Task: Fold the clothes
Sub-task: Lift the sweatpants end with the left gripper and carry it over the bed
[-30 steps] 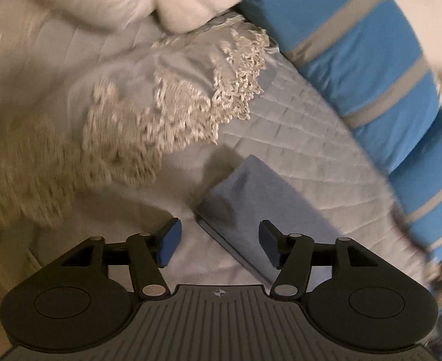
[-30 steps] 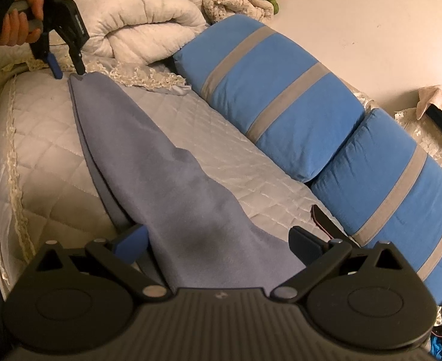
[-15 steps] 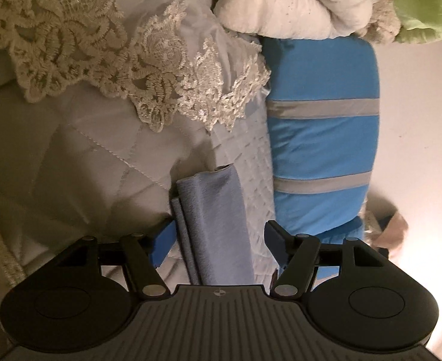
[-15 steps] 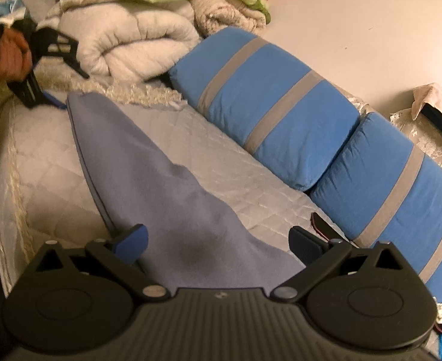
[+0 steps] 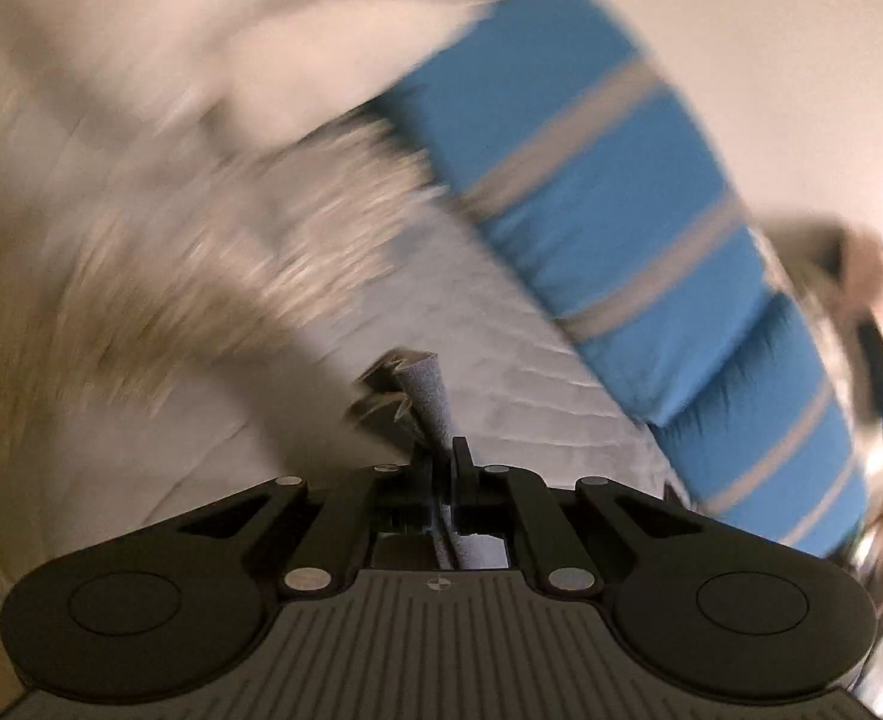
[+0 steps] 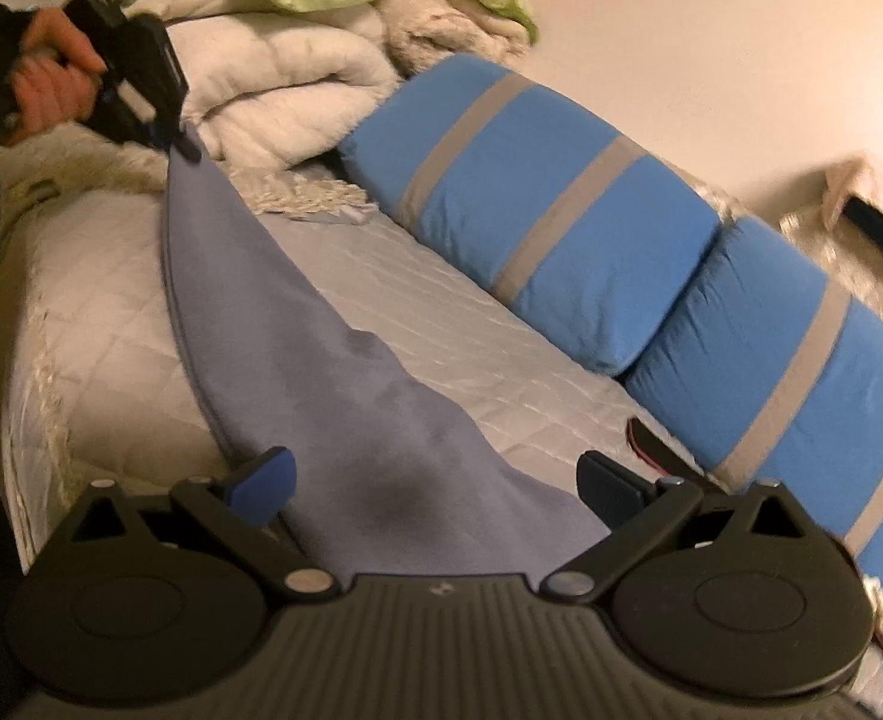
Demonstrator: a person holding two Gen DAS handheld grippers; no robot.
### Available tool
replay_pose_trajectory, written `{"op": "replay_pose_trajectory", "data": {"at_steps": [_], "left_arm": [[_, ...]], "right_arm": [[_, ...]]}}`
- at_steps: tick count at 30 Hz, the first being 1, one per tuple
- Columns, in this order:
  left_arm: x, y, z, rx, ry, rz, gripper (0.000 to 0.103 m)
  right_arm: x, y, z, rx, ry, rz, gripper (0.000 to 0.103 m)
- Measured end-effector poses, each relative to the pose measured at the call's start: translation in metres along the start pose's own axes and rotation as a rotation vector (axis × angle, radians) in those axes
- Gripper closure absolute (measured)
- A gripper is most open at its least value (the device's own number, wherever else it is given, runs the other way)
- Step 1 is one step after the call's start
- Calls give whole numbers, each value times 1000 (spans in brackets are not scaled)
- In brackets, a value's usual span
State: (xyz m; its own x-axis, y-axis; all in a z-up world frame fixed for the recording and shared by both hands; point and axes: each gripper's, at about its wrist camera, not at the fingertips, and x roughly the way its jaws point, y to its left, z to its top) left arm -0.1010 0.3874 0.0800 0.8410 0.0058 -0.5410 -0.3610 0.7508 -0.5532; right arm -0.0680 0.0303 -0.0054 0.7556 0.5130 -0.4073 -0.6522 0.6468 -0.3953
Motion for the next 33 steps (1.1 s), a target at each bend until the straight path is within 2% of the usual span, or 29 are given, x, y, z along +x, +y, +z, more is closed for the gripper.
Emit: {"op": "replay_pose_trajectory", "data": {"at_steps": [3,6,11,16,20,25,30,33], "left_arm": [[-19,-69,4,246,-40,-14,99],[-32,-137,-6,438,-61,-64,99],[-35,-223,-43,642,-35,-170,99],[-17,-271,-91,773,8,-235,99],[-5,-284,-106,796,20,-245,99],[-8,-274,-97,777,4,-197,99],[-22,-232,-67,736,-39,-63,98],[-22,-182,-44,641,-51,53,98]], "right_arm": [[0,-9,1,64,23,9,0],[1,-13,0,88,40,3,0],[-1,-19,-5,97,55,-24,0],[-9,-25,-13,104,62,-41,0],[-7,-32,-17,123,77,-52,0],[-7,-36,-20,142,88,-56,0],[-9,-37,-22,139,74,-52,1],[-9,-39,-24,154,70,-32,5]]}}
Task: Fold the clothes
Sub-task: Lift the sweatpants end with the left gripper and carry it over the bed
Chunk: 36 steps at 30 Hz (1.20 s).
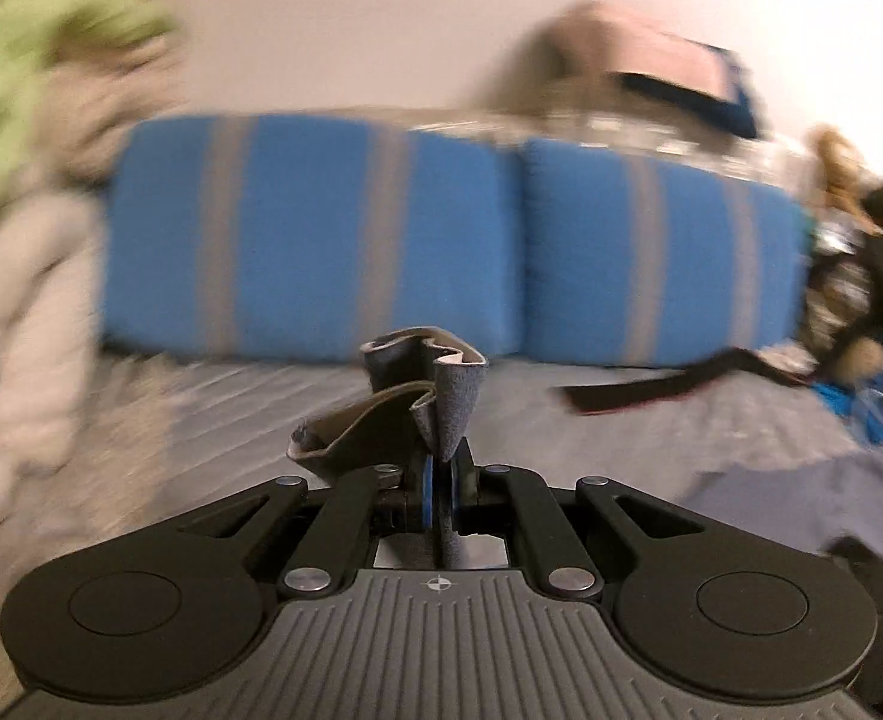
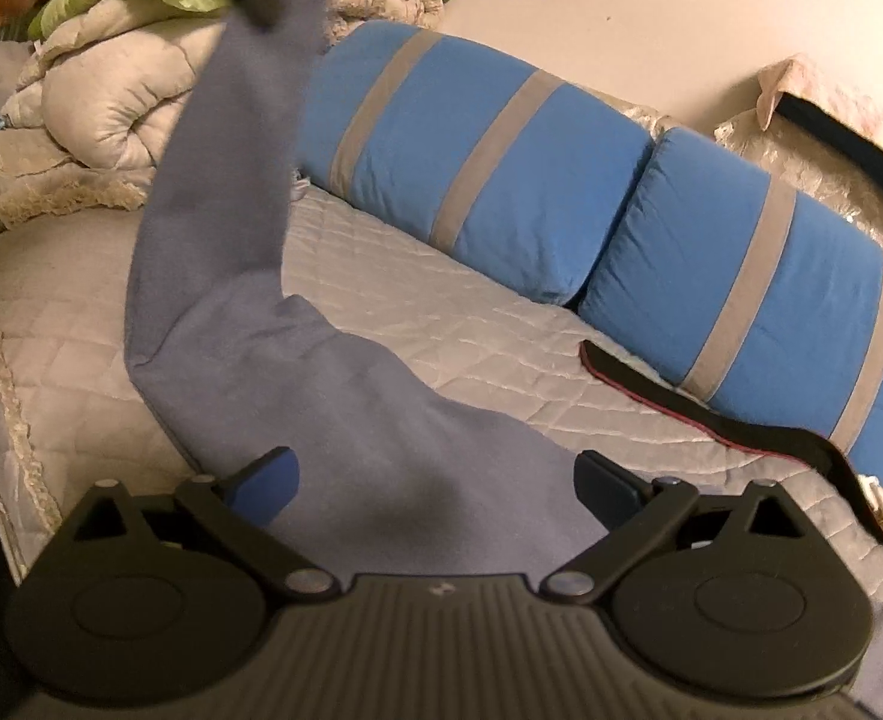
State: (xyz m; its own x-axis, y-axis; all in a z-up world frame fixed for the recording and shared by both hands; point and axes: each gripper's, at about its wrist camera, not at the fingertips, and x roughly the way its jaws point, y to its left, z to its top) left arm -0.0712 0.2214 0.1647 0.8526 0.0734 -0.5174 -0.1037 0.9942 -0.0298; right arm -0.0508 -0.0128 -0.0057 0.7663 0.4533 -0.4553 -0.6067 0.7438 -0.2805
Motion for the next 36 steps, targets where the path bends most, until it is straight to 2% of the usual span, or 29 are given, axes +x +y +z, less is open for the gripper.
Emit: {"op": "replay_pose_trajectory", "data": {"at_steps": [4,6,7,10,11,14,22,25,27,30,35,36], "left_arm": [[18,73,-26,-151,73,135,98],[36,113,-49,-253,144,172,98],[44,129,-60,-311,176,167,98],[61,164,-92,-466,245,133,98],[66,167,-100,-479,259,130,98],[77,177,-120,-511,291,116,98],[67,202,-141,-605,236,12,98],[67,200,-142,-626,226,-2,98],[64,198,-138,-620,223,-1,98],[49,190,-123,-585,188,-5,98],[11,159,-76,-478,88,-31,98],[2,147,-65,-447,65,-39,98]], "right_arm": [[3,1,0,27,3,55,21],[5,3,3,43,-2,92,35],[6,4,4,52,-5,109,39],[14,5,13,133,-14,166,68],[18,7,18,149,-18,176,80],[36,16,33,153,-31,194,91],[118,57,74,150,20,250,97],[158,63,77,192,160,218,102],[165,62,75,216,165,222,102],[153,50,76,261,137,258,102],[113,28,70,246,108,250,101],[104,23,66,240,100,250,96]]}}
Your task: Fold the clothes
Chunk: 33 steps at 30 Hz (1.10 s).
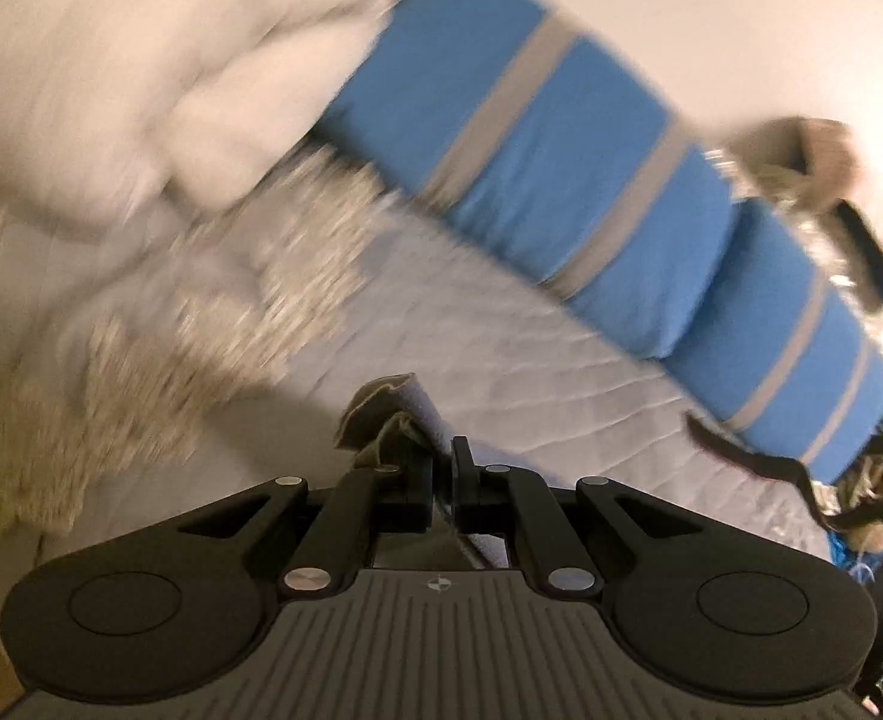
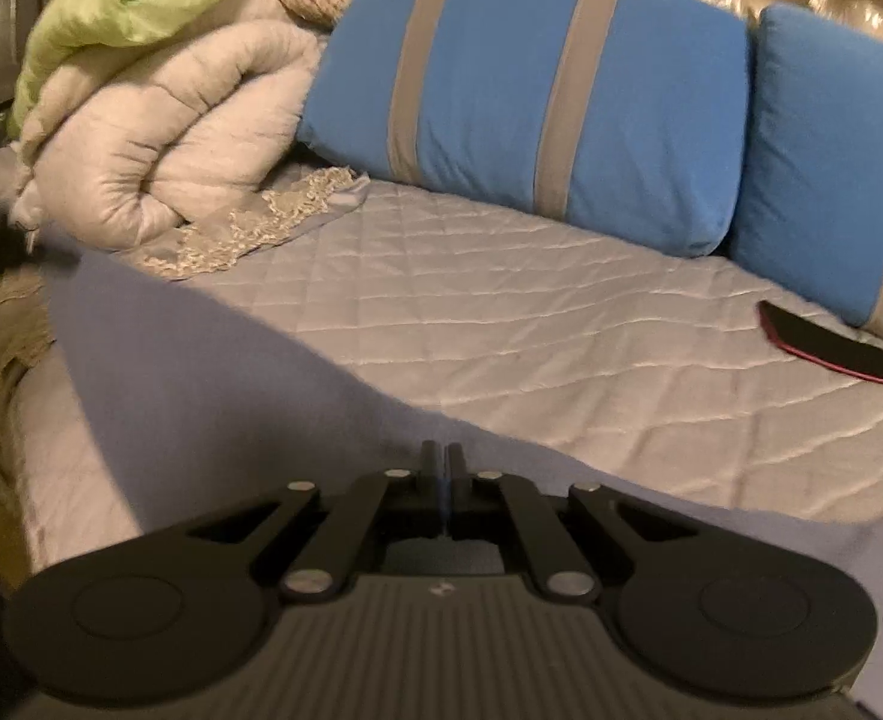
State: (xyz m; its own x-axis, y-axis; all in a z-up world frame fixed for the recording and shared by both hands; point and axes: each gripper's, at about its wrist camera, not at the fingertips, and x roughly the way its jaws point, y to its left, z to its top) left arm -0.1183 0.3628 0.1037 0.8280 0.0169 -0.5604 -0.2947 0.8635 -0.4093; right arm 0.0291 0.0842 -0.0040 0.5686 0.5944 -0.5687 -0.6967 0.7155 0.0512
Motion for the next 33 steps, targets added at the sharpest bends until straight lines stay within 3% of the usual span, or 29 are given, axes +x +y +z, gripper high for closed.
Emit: {"op": "replay_pose_trajectory", "data": {"at_steps": [7,9,11,19,25,28,30,33], "left_arm": [[-39,-120,13,242,-85,-83,98],[-38,-154,9,310,-89,-110,98],[-36,-187,3,368,-86,-138,98],[-6,-291,-40,542,-24,-257,98],[18,-339,-76,591,87,-399,97],[30,-342,-82,537,166,-524,83],[32,-334,-78,482,164,-586,68],[34,-314,-67,419,113,-556,57]], "right_arm": [[-62,-26,-30,-23,-54,-79,90],[-72,-36,-36,10,-52,-89,81],[-81,-44,-40,32,-62,-106,73],[-110,-71,-53,119,-85,-146,58],[-127,-79,-67,82,-101,-217,38],[-131,-79,-73,48,-92,-259,29],[-132,-78,-78,15,-79,-290,19],[-128,-74,-86,-45,-23,-348,14]]}}
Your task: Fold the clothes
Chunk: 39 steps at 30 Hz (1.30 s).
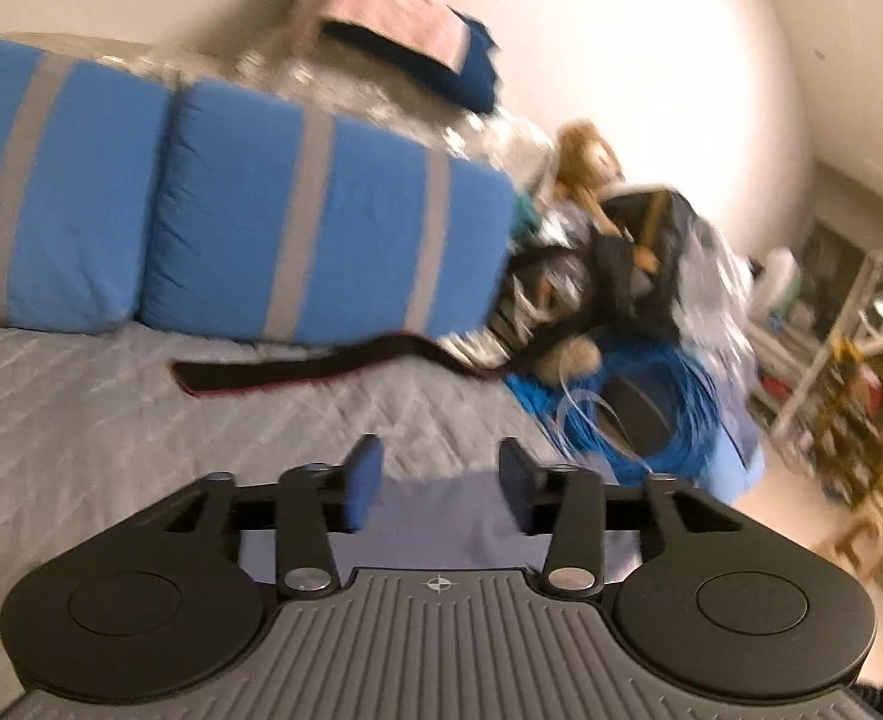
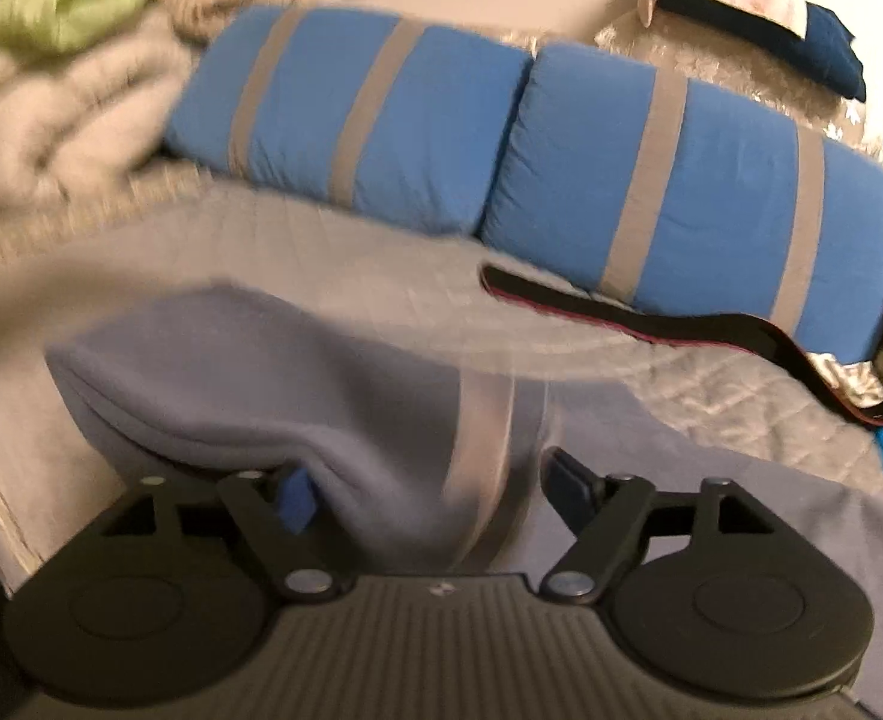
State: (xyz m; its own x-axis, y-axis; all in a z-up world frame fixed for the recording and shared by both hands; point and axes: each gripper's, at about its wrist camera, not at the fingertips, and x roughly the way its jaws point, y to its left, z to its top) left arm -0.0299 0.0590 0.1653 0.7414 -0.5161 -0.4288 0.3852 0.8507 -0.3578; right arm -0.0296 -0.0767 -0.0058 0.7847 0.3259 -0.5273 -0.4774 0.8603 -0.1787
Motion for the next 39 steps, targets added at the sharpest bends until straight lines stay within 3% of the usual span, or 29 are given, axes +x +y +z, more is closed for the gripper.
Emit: {"op": "replay_pose_trajectory", "data": {"at_steps": [2,6,11,14,16,19,22,23,25,28,31,33,36,39], "left_arm": [[-7,17,0,-31,-35,56,56],[-14,53,-10,-68,-86,220,52],[-10,100,-40,-123,-119,328,52],[-10,125,-56,-208,-121,358,52],[-14,134,-51,-251,-83,410,52],[-20,142,-50,-239,-106,390,52],[-20,147,-49,-255,-83,401,52],[-20,146,-50,-252,-78,398,52],[-20,145,-51,-245,-67,391,52],[-20,140,-54,-215,-61,386,52],[-22,138,-56,-221,-61,387,52],[-21,138,-57,-221,-51,392,52],[-16,137,-58,-207,-27,414,52],[-12,134,-60,-177,-5,434,52]], "right_arm": [[2,5,-9,-44,22,-38,10],[-6,22,-22,-186,-16,-114,2],[-12,57,-41,-448,-85,-168,1],[-8,74,-50,-584,-103,-207,3],[-7,79,-52,-630,-110,-223,10],[-6,84,-51,-673,-88,-231,31],[-2,86,-47,-709,-27,-211,66],[-1,83,-43,-701,-7,-194,84],[1,80,-36,-732,14,-175,96],[-3,75,-19,-908,-46,-233,97],[-10,63,1,-1053,-187,-419,98],[-12,55,1,-1116,-180,-441,99],[-1,47,-28,-1249,27,-284,99],[8,44,-53,-1300,123,-207,99]]}}
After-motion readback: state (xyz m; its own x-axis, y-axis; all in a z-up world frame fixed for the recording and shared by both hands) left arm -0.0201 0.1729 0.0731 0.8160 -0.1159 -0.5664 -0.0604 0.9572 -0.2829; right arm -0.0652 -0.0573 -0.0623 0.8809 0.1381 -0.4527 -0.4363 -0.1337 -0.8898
